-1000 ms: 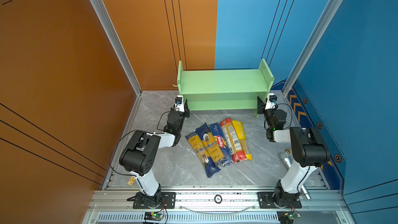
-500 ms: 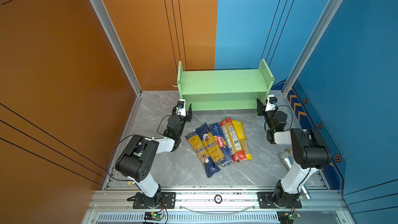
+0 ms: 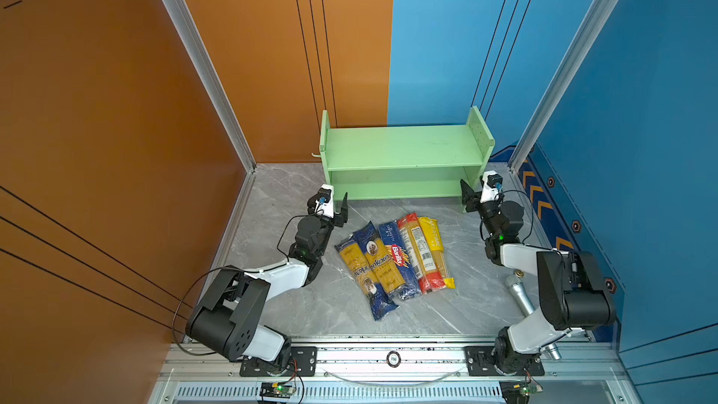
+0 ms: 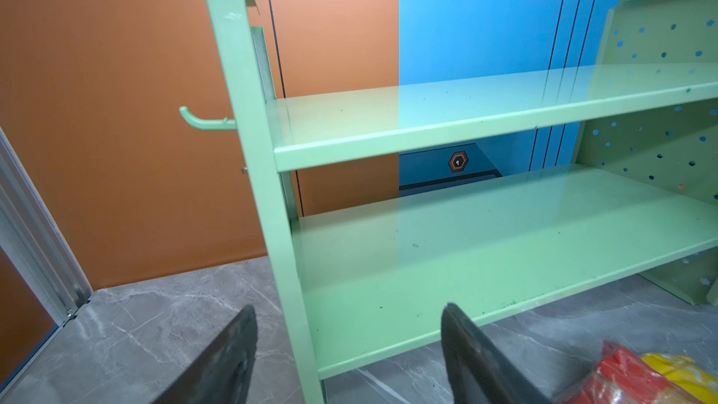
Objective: Place and organize the pasta boxes and bags onto the shelf
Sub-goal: 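Open both grippers and lift them off the green shelf's side panels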
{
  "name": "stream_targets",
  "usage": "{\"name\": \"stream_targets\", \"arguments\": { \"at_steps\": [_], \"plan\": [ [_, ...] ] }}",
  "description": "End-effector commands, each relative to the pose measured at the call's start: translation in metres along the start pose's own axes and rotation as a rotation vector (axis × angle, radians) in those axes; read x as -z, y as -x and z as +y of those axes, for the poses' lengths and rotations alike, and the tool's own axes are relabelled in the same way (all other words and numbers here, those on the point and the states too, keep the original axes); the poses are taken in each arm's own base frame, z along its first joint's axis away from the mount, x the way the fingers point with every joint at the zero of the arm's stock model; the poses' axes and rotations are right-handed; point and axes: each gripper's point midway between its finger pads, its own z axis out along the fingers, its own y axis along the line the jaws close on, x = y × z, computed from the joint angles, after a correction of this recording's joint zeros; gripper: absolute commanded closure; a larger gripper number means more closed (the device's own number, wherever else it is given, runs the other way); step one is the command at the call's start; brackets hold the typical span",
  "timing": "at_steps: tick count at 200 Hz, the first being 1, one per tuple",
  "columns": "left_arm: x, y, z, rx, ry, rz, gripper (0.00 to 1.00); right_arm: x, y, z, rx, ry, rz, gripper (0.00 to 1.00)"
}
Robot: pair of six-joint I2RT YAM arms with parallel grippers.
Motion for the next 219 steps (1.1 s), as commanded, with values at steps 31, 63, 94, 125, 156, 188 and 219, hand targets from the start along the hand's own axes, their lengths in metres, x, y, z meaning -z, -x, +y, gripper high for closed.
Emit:
{"name": "stream_targets", "arguments": {
  "at_steps": [31,63,94,125,156,188,219],
  "plan": [
    [0.025,-0.007,-0.005,-0.030,-0.010,0.070,0.21,0.023,-0.011,0.014,-0.016,0.036,0.084,0.35],
    [0.038,0.001,-0.017,-0.030,-0.056,0.097,0.20,0.037,-0.005,0.018,-0.019,0.000,0.150,0.33],
    [0.049,0.001,-0.021,-0.027,-0.075,0.146,0.19,0.051,-0.004,0.032,0.014,-0.007,0.234,0.31],
    [0.060,0.000,-0.022,0.006,-0.080,0.198,0.18,0.067,-0.001,0.037,0.005,-0.038,0.312,0.27],
    [0.073,-0.001,-0.030,0.038,-0.123,0.219,0.18,0.080,0.004,0.055,-0.010,0.007,0.362,0.25],
    [0.085,-0.006,-0.042,0.090,-0.152,0.243,0.18,0.092,0.009,0.063,-0.033,0.016,0.385,0.24],
    [0.094,-0.011,-0.051,0.101,-0.149,0.266,0.18,0.101,0.002,0.081,-0.081,0.071,0.436,0.24]
  ]
}}
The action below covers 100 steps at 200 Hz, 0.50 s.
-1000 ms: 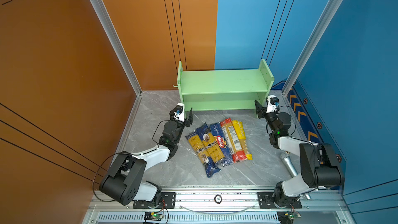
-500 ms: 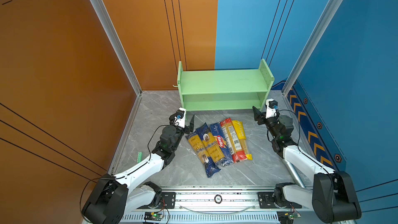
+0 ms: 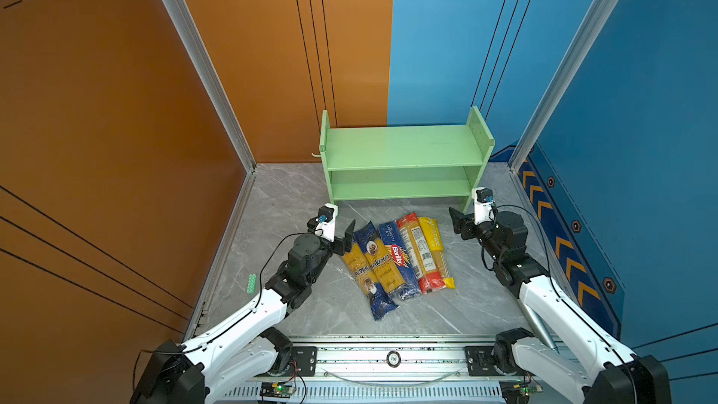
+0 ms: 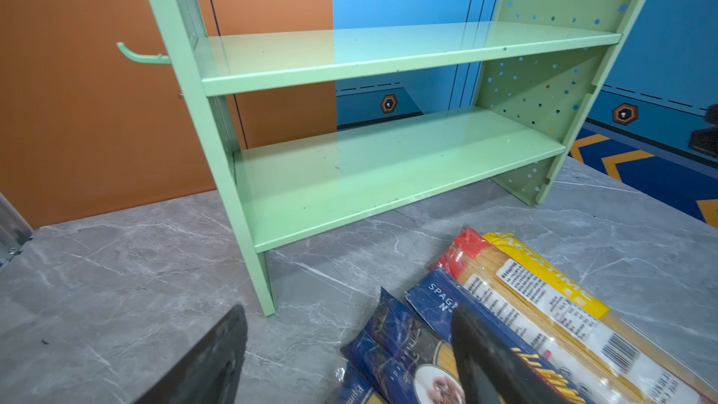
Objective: Place and organize the pasta boxes and bags onto the shelf
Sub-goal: 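Open both grippers and lift them off the green shelf's side panels, then lower both grippers toward the pasta packages nearest the robot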
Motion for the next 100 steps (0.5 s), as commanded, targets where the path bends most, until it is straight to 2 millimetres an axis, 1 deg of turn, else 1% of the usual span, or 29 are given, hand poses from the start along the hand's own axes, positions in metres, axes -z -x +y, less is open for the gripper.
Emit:
{"name": "stream_targets", "arguments": {
  "at_steps": [1,22,41,100],
  "plan": [
    [0.006,-0.016,-0.003,0.028,0.015,0.049,0.18,0.006,-0.011,0.010,-0.045,0.024,0.076,0.24],
    [0.009,-0.020,-0.007,0.038,0.013,0.065,0.18,0.006,-0.022,0.026,-0.025,0.061,0.112,0.24],
    [0.013,-0.022,-0.009,0.061,0.019,0.079,0.18,0.007,-0.033,0.034,-0.011,0.066,0.138,0.23],
    [0.025,-0.027,-0.014,0.084,0.077,0.130,0.19,0.011,-0.048,0.062,-0.032,0.169,0.177,0.22]
  ]
}}
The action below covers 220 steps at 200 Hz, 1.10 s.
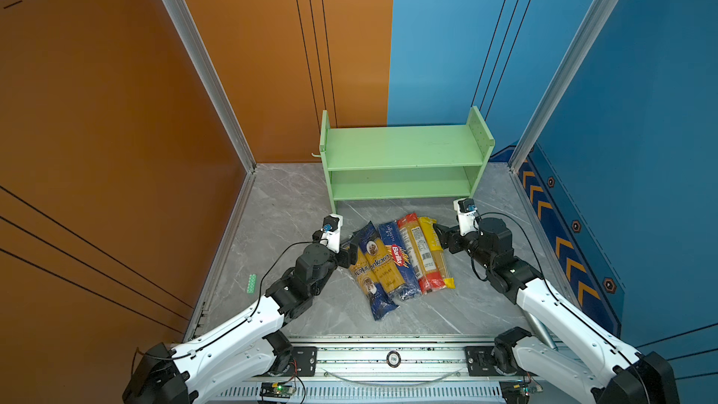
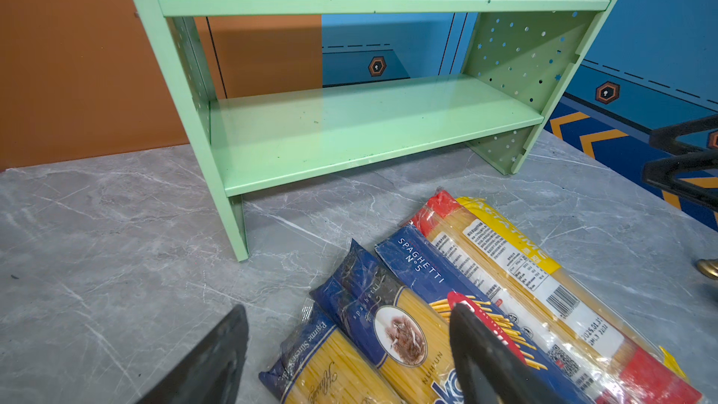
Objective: Place and organize the pasta boxes and bags onto the shelf
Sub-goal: 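Lower both grippers toward the pasta packages nearest the robot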
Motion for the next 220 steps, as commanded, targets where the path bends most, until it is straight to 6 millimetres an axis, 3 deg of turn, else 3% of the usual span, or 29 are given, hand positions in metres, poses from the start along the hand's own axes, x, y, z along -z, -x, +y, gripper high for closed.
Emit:
{"name": "stream_targets", "arguments": {
  "at_steps": [1,99,168,190,220],
  "plan": [
    [0.005,-0.003,0.006,0.026,0.068,0.024,0.19,0.001,-0.016,0.009,-0.020,0.037,0.046,0.22],
    [0.021,-0.024,-0.004,0.092,0.194,0.138,0.20,0.001,-0.033,0.038,-0.077,0.130,0.061,0.21],
    [0.038,-0.046,0.010,0.156,0.274,0.143,0.21,-0.004,-0.043,0.060,-0.052,0.144,0.145,0.22],
    [0.042,-0.054,0.019,0.161,0.318,0.158,0.30,0.000,-0.045,0.076,0.005,0.171,0.182,0.22],
    [0.042,-0.065,0.022,0.177,0.310,0.209,0.29,0.010,-0.049,0.107,0.083,0.224,0.174,0.22]
  ]
}}
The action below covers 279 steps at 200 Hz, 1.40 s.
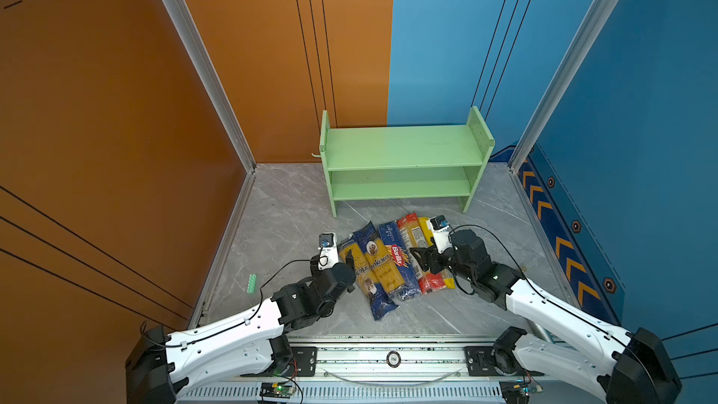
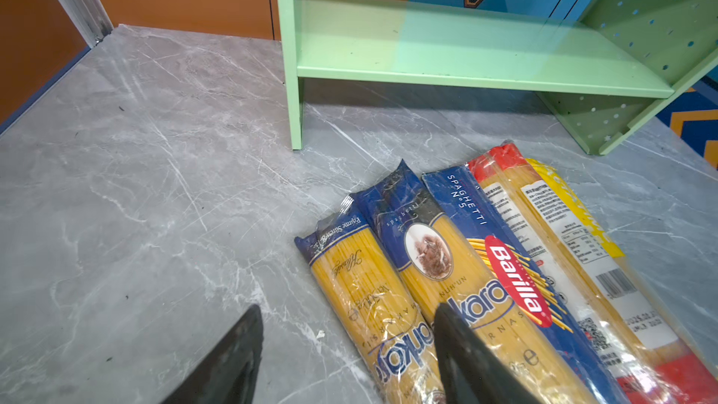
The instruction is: Place and organize the pasta boxes and bags onto the shelf
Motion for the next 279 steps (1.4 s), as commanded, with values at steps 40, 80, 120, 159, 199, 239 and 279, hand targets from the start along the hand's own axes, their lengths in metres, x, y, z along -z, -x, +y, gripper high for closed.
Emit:
{"name": "stream_targets", "arguments": {
  "at_steps": [40,80,120,159,199,239,279],
  "plan": [
    [-0.006,-0.025,0.022,0.017,0.011,0.114,0.27,0.002,-0.023,0.072,0.318,0.145,-0.001,0.19],
    [-0.007,-0.036,0.041,0.080,0.014,0.161,0.22,0.000,-0.047,0.083,0.488,0.113,0.043,0.18],
    [-0.008,-0.042,0.055,0.145,0.012,0.167,0.20,-0.002,-0.065,0.089,0.528,0.106,0.009,0.17],
    [-0.010,-0.047,0.059,0.149,0.016,0.192,0.19,-0.006,-0.089,0.095,0.667,0.058,0.025,0.15],
    [-0.014,-0.049,0.058,0.161,0.014,0.198,0.19,-0.016,-0.106,0.104,0.798,0.024,0.038,0.14],
    [-0.016,-0.051,0.057,0.164,0.017,0.209,0.19,-0.031,-0.103,0.104,0.833,-0.048,0.024,0.14],
    [-0.018,-0.052,0.057,0.167,0.022,0.212,0.19,-0.047,-0.091,0.110,0.821,-0.082,-0.040,0.14]
  ]
}}
